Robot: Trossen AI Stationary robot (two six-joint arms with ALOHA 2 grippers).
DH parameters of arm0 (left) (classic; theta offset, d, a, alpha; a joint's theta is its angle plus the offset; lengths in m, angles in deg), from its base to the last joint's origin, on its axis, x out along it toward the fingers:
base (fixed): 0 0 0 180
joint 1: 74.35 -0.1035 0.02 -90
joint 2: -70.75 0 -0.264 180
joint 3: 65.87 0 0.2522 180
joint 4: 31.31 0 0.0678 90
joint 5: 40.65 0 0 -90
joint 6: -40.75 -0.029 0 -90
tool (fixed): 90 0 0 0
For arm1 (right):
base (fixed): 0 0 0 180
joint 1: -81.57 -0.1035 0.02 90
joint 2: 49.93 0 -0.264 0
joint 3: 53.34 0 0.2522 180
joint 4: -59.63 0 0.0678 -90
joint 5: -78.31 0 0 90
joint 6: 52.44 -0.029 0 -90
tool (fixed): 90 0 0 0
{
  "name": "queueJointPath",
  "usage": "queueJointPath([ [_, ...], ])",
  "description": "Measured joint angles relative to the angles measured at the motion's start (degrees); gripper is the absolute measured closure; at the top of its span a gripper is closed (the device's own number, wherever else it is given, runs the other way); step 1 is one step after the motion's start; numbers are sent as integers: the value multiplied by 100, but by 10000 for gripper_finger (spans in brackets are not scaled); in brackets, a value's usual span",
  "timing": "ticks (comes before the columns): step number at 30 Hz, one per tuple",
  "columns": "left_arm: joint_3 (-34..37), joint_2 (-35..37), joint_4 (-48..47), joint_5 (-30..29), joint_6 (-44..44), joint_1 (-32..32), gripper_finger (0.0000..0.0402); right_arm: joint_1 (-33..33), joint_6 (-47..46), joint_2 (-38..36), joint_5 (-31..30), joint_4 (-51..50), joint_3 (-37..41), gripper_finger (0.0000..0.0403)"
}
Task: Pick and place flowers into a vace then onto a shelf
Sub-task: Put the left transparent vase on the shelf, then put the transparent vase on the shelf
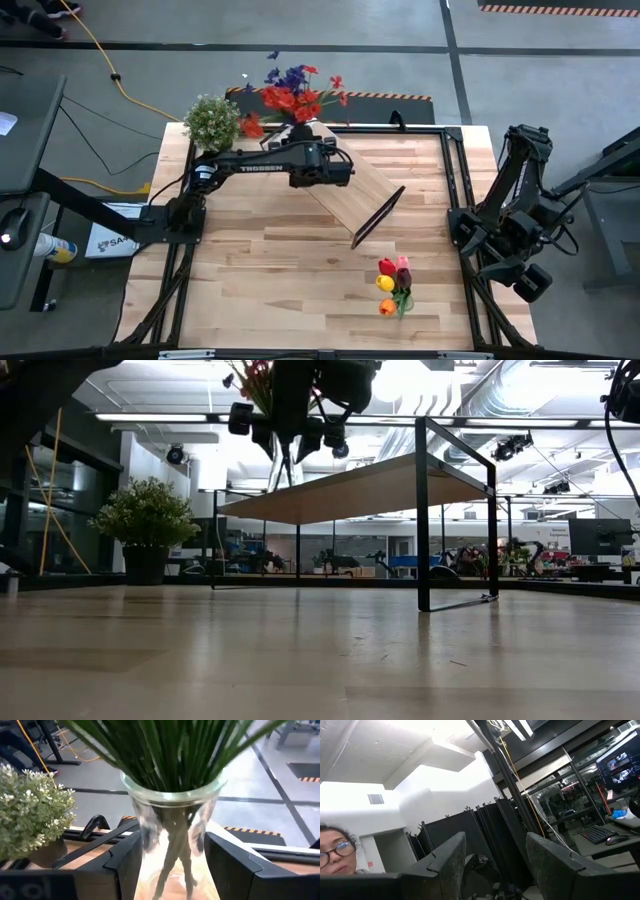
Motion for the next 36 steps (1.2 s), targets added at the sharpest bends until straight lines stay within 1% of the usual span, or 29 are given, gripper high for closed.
queueJointPath([
  [7, -4, 0, 0, 7, -343, 45, 157, 2, 0, 0, 0, 0, 0, 203],
  [19, -7, 0, 0, 192, -362, 144, 151, 2, 0, 0, 10, -2, 0, 203],
  [24, -7, 0, 1, 193, -362, 192, 153, 0, 0, 0, 164, -2, 0, 203],
  [36, -7, 0, 0, 254, -360, 349, 122, 0, -11, -1, 238, -3, 0, 203],
])
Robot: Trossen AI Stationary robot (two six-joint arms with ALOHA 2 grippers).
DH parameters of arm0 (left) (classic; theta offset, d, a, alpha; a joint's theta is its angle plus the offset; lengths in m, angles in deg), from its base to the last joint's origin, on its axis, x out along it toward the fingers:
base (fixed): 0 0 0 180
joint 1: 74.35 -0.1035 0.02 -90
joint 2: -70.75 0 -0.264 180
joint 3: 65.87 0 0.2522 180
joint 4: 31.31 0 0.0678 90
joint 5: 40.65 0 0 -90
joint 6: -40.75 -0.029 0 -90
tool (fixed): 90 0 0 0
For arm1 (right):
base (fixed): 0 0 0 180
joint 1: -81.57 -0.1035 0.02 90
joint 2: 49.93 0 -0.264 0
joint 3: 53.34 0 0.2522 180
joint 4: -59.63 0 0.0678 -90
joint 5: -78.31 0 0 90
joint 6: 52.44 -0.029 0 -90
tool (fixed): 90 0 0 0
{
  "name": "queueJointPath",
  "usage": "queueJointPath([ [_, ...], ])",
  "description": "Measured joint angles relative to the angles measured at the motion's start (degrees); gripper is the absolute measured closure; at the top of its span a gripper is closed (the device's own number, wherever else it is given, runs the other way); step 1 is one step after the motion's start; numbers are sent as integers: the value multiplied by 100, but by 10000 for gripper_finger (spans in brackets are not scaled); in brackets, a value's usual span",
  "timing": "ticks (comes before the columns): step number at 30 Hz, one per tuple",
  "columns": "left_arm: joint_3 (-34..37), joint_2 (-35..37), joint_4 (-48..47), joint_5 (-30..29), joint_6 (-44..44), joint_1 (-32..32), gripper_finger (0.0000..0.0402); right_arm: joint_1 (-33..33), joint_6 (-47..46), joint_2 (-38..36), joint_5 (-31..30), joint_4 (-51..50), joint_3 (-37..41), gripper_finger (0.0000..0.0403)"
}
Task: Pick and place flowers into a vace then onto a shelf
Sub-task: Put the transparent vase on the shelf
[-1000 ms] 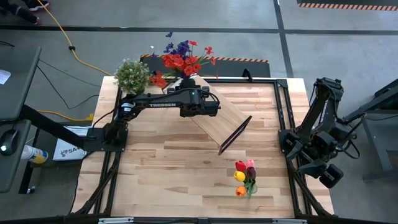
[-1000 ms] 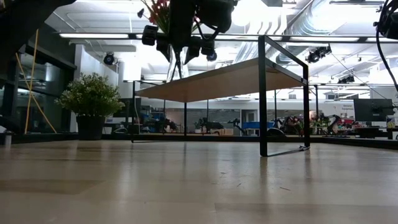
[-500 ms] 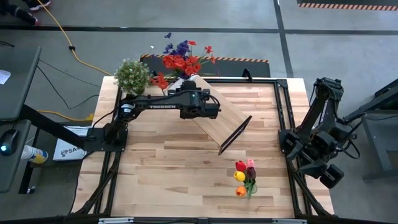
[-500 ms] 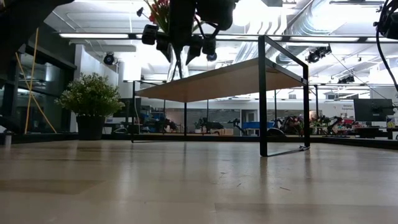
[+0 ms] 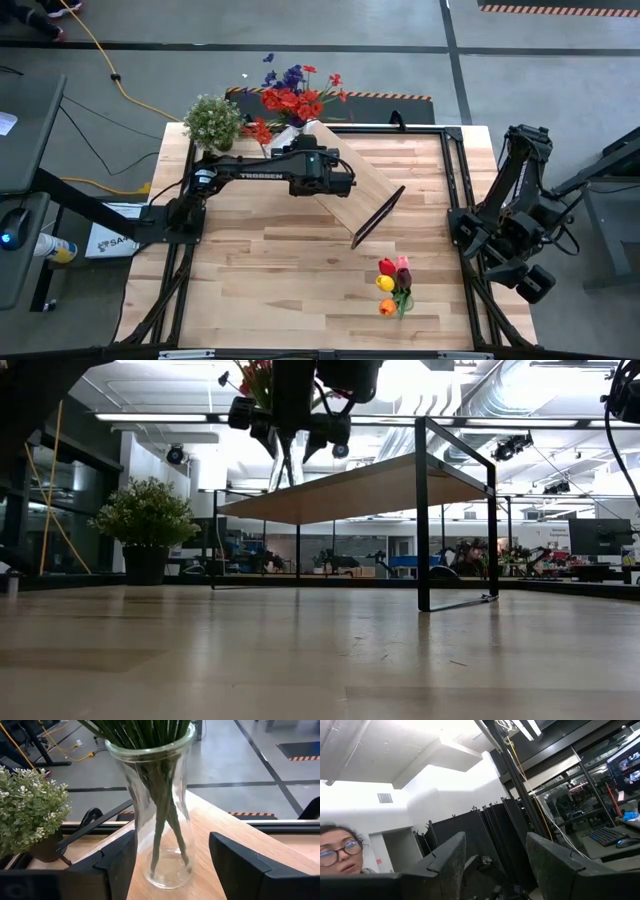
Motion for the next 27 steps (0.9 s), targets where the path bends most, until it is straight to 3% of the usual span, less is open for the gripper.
queueJointPath([
  [14, -2, -2, 0, -58, -214, 379, 103, 2, -10, 0, 55, 1, 0, 203],
  [27, -4, 26, 0, -240, -367, 1187, 102, 0, -160, 1, 243, 1, 0, 203],
])
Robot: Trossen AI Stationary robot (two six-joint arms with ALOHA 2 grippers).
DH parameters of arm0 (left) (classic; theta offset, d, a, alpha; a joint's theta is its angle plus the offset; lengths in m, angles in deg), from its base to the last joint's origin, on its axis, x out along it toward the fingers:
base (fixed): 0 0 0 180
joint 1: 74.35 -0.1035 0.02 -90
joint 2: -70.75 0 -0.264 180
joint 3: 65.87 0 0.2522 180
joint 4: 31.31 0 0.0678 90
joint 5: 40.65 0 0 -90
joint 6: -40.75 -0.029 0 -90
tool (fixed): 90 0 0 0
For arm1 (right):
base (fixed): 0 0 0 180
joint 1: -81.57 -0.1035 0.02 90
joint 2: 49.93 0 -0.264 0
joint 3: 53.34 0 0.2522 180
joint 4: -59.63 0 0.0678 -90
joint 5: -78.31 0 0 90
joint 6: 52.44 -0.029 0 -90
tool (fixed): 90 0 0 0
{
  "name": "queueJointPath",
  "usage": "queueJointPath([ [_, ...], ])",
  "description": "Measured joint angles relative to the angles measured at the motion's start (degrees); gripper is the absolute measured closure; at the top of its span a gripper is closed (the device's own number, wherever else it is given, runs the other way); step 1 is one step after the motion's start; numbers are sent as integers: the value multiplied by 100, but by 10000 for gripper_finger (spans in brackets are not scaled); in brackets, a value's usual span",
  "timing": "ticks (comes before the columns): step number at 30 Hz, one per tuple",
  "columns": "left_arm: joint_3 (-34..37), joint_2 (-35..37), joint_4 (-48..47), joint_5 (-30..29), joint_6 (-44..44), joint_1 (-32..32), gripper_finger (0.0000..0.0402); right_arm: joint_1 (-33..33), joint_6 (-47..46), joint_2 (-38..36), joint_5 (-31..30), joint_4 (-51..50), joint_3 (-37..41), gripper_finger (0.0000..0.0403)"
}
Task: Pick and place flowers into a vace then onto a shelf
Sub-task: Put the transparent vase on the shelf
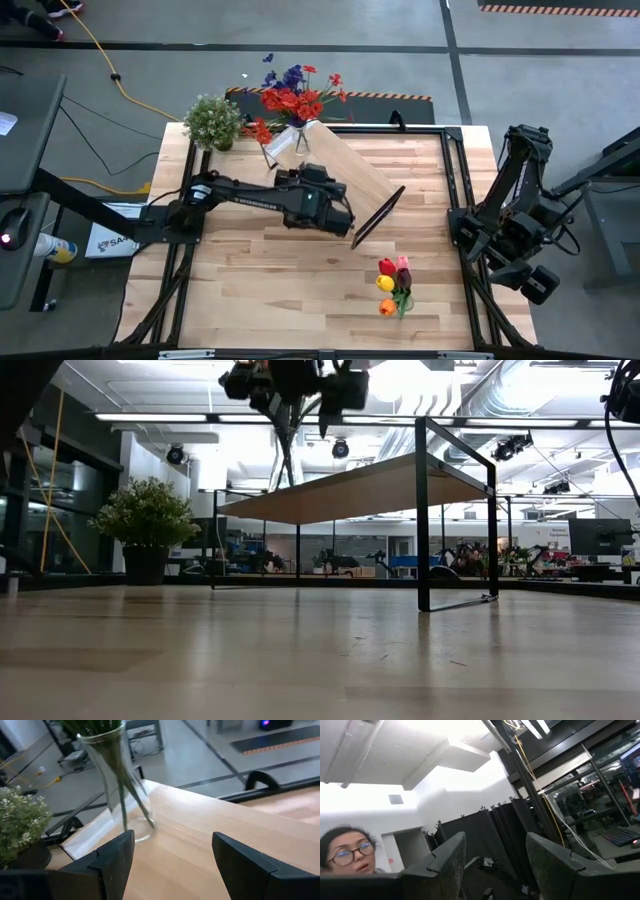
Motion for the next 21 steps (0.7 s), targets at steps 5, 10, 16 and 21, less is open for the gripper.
queueJointPath([
  [5, -5, 77, -2, 6, -129, 492, 102, 0, -147, 0, 39, -30, 0, 203],
  [10, -2, 127, 2, -53, -378, 1100, 102, -99, -150, 0, 242, -141, 0, 203],
  [16, 2, 228, 0, -38, -875, 1845, 103, -366, -677, 0, 196, -1006, 0, 203],
  [21, 2, 252, 2, -28, -1033, 2437, 101, -576, -1732, 0, -157, -2016, 0, 203],
])
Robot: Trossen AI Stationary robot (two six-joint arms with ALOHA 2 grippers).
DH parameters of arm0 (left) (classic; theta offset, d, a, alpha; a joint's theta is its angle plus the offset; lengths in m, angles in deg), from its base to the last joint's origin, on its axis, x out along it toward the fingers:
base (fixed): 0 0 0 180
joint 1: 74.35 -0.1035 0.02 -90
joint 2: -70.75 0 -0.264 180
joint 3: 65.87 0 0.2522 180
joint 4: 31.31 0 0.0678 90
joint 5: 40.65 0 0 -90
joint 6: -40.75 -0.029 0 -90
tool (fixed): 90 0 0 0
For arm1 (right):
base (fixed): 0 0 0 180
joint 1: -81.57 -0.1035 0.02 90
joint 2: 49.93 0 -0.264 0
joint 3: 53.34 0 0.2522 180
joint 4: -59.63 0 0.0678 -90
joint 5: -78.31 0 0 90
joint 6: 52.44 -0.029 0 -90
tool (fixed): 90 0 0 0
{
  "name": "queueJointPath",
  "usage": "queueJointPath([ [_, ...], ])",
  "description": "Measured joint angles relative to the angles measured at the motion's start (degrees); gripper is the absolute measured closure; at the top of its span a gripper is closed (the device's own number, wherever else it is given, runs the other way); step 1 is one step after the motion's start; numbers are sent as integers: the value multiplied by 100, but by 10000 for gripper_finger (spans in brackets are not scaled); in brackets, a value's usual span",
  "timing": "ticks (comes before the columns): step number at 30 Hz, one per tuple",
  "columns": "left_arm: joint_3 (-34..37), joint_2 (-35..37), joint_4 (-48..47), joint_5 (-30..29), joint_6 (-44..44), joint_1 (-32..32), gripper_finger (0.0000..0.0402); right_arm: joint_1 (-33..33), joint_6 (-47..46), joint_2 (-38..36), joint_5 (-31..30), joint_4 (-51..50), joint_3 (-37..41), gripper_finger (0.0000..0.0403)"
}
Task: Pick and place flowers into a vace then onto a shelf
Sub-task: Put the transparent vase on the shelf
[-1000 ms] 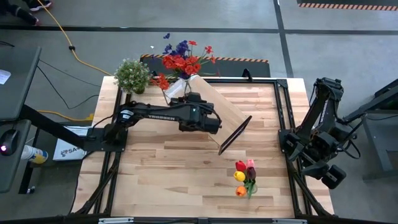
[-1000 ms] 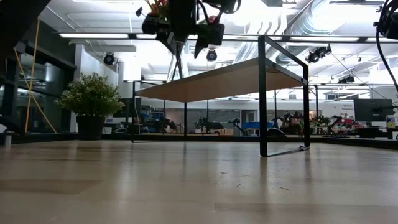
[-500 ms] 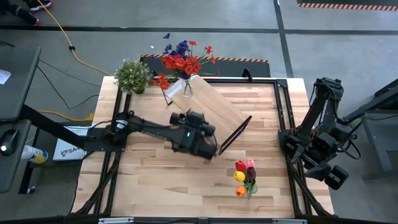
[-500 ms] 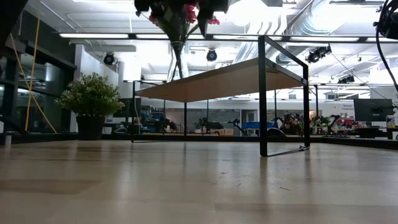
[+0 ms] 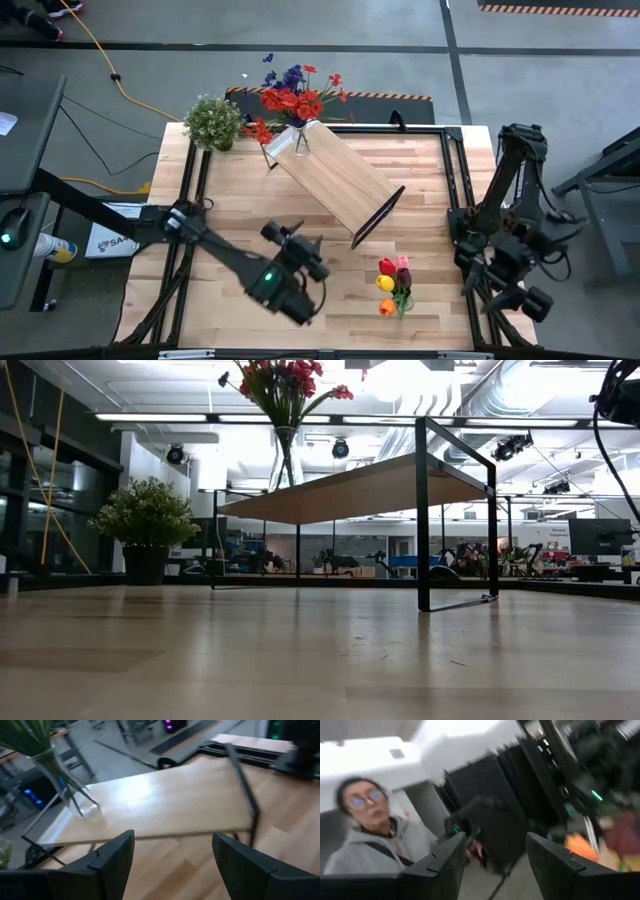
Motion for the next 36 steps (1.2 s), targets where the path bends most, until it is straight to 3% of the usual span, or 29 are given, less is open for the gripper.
queueJointPath([
  [4, -2, 23, -2, 153, 2, 355, 105, -106, -954, 0, -337, -977, 0, 203],
  [11, -2, 23, -2, 233, 41, 802, 101, -138, -3112, 0, -402, -2912, 0, 203],
  [18, -2, 23, 37, 658, 80, 1015, 105, -125, -5090, 100, 253, -4929, 0, 203],
  [22, -2, 23, 124, 931, 336, 1010, 104, -66, -5297, 334, 540, -5240, 0, 203],
  [36, -2, 19, 704, 1029, 518, 964, 101, 258, -5263, 1755, 1441, -5020, 0, 203],
])
